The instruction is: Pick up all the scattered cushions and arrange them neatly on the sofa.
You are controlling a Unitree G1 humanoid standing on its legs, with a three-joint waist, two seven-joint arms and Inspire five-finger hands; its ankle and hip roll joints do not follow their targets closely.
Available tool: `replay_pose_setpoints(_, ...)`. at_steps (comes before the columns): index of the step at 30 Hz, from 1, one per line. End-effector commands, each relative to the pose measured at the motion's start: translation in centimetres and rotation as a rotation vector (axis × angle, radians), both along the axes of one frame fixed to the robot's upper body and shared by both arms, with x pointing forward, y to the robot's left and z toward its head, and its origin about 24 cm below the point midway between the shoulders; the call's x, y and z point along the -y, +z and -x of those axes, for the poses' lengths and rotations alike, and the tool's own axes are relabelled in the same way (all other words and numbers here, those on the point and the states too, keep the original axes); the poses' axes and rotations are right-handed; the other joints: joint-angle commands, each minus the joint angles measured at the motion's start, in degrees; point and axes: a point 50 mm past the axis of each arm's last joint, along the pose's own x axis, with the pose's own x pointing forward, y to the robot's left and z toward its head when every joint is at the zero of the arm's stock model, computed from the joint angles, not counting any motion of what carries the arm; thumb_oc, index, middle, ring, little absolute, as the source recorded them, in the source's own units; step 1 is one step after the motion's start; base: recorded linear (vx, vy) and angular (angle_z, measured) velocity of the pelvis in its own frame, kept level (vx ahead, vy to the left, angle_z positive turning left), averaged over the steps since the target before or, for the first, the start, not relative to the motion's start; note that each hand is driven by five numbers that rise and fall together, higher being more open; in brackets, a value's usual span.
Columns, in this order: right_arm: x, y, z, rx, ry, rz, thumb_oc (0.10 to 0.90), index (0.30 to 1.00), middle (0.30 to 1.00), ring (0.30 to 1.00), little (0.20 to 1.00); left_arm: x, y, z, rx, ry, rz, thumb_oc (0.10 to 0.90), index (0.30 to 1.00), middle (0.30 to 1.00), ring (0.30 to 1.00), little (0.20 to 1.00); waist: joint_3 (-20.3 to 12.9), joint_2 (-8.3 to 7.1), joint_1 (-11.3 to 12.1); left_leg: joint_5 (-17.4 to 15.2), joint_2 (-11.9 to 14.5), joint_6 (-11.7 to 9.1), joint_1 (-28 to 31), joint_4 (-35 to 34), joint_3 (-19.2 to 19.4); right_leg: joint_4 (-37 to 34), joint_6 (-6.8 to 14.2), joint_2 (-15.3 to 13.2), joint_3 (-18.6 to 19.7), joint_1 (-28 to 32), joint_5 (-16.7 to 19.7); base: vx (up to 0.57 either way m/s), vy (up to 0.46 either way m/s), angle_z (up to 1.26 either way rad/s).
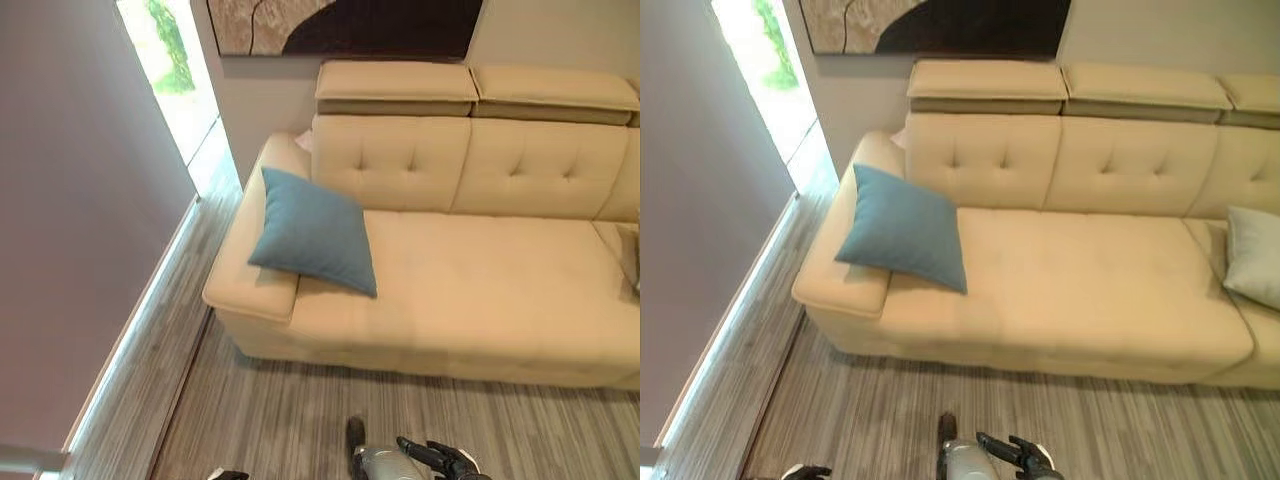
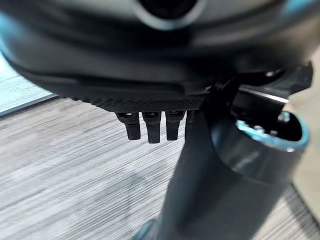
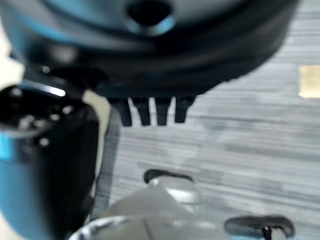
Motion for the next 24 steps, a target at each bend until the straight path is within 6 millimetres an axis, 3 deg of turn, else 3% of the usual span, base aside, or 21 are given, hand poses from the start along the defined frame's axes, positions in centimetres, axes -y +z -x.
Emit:
replay_pose_setpoints(1, 2.2, 1.3, -1.6, 0.071, 0.078, 0.108, 0.8, 0.9, 0.9, 0.9, 0.9, 0.9, 1.3, -4.2, 0.163, 0.017, 0.035, 0.8, 0.9, 0.9, 0.9, 0.9, 5.0, -1.45, 1.6, 11.3, 8.3, -1.4, -5.6, 10.5, -4.8, -2.2, 3.6, 0.6, 3.6, 9.0, -4.5, 0.32, -0.195, -0.24)
replay_pose_setpoints(2, 2.0, 1.5, -2.1, 0.093, 0.092, 0.109, 0.8, 0.9, 0.9, 0.9, 0.9, 1.1, 1.4, -4.5, 0.185, 0.068, 0.06, 0.8, 0.9, 0.9, 0.9, 0.9, 5.1, -1.86, 2.8, 9.4, 7.6, -0.8, -8.2, 11.1, -4.5, -2.4, 3.6, 0.8, 4.3, 10.7, -5.0, 0.31, -0.115, -0.62)
replay_pose_setpoints(4, 1.6, 1.6, -2.6, 0.114, 0.111, 0.107, 0.8, 0.9, 0.9, 0.9, 0.9, 1.2, 1.3, -4.3, 0.193, 0.109, 0.065, 0.8, 0.9, 0.9, 0.9, 0.9, 4.4, -2.58, 4.3, 7.9, 6.9, -0.2, -10.5, 5.1, -3.9, -3.4, 4.0, 1.0, 5.1, 13.5, -6.1, 0.44, -0.001, -0.67)
replay_pose_setpoints(5, 1.1, 2.0, -3.4, 0.158, 0.146, 0.105, 0.8, 0.9, 0.9, 0.9, 0.9, 1.2, 1.4, -4.5, 0.217, 0.108, 0.056, 0.8, 0.9, 0.9, 0.9, 0.9, 4.2, -3.02, 6.0, 7.6, 6.2, 0.2, -12.2, -6.6, -4.7, -4.0, 5.0, 1.4, 5.9, 16.0, -7.3, 0.54, 0.093, -0.58)
replay_pose_setpoints(6, 1.0, 2.2, -3.7, 0.174, 0.175, 0.116, 0.8, 0.9, 0.9, 0.9, 0.9, 1.2, 1.5, -4.6, 0.229, 0.115, 0.053, 0.8, 0.9, 0.9, 0.9, 0.9, 4.1, -2.48, 7.2, 11.2, 5.7, -0.3, -12.1, -16.3, -7.3, -4.1, 5.3, 2.3, 6.3, 17.6, -8.1, 0.58, 0.143, -0.66)
replay_pose_setpoints(7, 0.7, 2.8, -4.8, 0.229, 0.196, 0.117, 0.8, 0.9, 0.9, 0.9, 0.9, 1.0, 1.7, -4.8, 0.248, 0.143, 0.059, 0.8, 0.9, 0.9, 0.9, 0.9, 3.4, -2.15, 8.0, 12.9, 5.9, -0.5, -11.6, -23.6, -10.6, -3.0, 5.8, 3.0, 7.3, 18.9, -9.4, 0.42, 0.133, -0.7)
replay_pose_setpoints(9, 0.6, 3.3, -5.1, 0.267, 0.207, 0.123, 0.8, 0.9, 0.9, 0.9, 0.9, 0.8, 1.8, -5.1, 0.264, 0.16, 0.054, 0.8, 0.9, 0.9, 0.9, 0.9, 3.0, -1.87, 7.7, 13.3, 5.9, -0.4, -9.8, -25.1, -11.2, -2.2, 6.0, 3.2, 6.8, 18.8, -10.1, 0.28, 0.112, -0.62)
replay_pose_setpoints(10, 0.5, 5.1, -6.9, 0.408, 0.203, 0.124, 0.8, 0.9, 0.9, 0.9, 0.9, 0.2, 3.1, -6.5, 0.408, 0.298, 0.104, 0.8, 0.9, 0.9, 0.9, 0.9, 1.7, -2.2, 7.6, 13.1, 4.7, 0.1, -7.5, -26.5, -12.1, -2.0, 6.6, 2.5, 6.9, 18.6, -9.5, 0.26, 0.126, -0.51)
replay_pose_setpoints(13, 0.9, 6.7, -7.8, 0.515, 0.175, 0.121, 0.8, 0.9, 0.9, 0.9, 0.9, -0.8, 4.6, -7.2, 0.54, 0.355, 0.125, 0.8, 0.9, 0.9, 0.9, 0.9, 0.5, -2.56, 7.5, 12.7, 3.9, 0.8, -5.2, -28.5, -12.1, -2.5, 7.6, 1.8, 7.7, 18.8, -8.7, 0.22, 0.128, -0.27)
replay_pose_setpoints(16, 2.2, 10.1, -9.9, 0.705, 0.078, 0.121, 0.8, 0.9, 0.9, 0.9, 0.9, -3.5, 11.4, -10.7, 0.93, 0.392, 0.159, 0.8, 0.9, 0.9, 0.9, 0.9, -1.3, -2.62, 7.9, 11.5, 2.6, 2.1, -2.6, -30.5, -12.1, -2.8, 9.3, 0.4, 8.7, 19.0, -7.7, 0.18, 0.144, -0.02)
replay_pose_setpoints(21, 4.5, 14.2, -12.5, 0.869, -0.016, 0.176, 0.8, 0.9, 0.9, 0.9, 0.9, -5.8, 21.4, -13.0, 1.362, 0.351, 0.163, 0.8, 0.9, 0.9, 0.9, 0.9, -2.6, -2.12, 8.6, 9.8, 1.1, 3.3, -1.4, -29.8, -12.6, -1.0, 10.5, -1.3, 8.8, 19.1, -6.8, 0.1, 0.122, 0.11)
replay_pose_setpoints(23, 4.5, 14.5, -12.8, 0.877, -0.019, 0.169, 0.8, 0.9, 0.9, 0.9, 0.9, -6.0, 22.6, -13.1, 1.411, 0.345, 0.167, 0.8, 0.9, 0.9, 0.9, 0.9, -2.8, -2.06, 8.7, 9.5, 0.8, 3.4, -1.4, -29.6, -12.7, -1.1, 10.7, -1.6, 8.7, 19.2, -6.6, 0.07, 0.064, 0.12)
replay_pose_setpoints(24, 4.6, 14.9, -13.4, 0.89, -0.037, 0.159, 0.8, 0.9, 0.9, 0.9, 0.9, -6.3, 25.1, -13.2, 1.525, 0.327, 0.141, 0.8, 0.9, 0.9, 0.9, 0.9, -3.5, -2.09, 9.3, 9.0, 0.4, 3.5, -1.1, -29.5, -12.7, -1.7, 10.8, -2.1, 8.4, 19.9, -6.2, 0.11, 0.058, 0.19)
